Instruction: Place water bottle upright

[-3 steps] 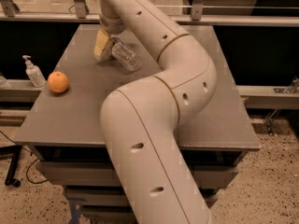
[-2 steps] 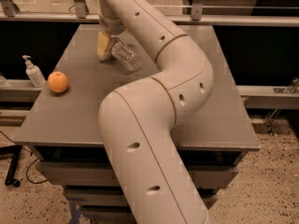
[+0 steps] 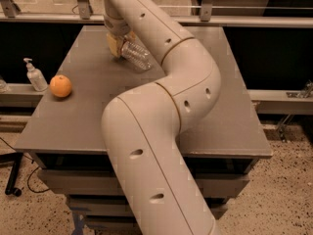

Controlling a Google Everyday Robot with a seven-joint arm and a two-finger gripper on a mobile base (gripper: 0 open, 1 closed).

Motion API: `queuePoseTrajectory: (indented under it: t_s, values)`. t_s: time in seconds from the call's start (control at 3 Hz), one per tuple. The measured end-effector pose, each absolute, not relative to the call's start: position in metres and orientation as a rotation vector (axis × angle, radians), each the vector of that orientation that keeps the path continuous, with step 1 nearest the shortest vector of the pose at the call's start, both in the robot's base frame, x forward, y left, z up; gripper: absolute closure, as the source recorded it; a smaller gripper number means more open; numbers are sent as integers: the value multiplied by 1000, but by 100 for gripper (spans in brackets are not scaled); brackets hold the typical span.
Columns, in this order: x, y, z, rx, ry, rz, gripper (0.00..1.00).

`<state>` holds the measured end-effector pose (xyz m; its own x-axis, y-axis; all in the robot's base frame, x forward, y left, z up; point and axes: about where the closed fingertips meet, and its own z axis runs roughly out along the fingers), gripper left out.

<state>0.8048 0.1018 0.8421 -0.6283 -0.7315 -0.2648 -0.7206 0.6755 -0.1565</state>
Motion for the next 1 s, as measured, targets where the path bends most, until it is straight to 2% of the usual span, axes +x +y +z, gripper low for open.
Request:
queuePoseTrajectory:
  t_s: [0.33, 0.67, 1.0]
  values:
    - [806, 100, 856, -1134, 2554, -19, 88]
    - [803, 93, 885, -1080, 2496, 68, 100]
    - [794, 80, 917, -1007, 2411, 199, 100]
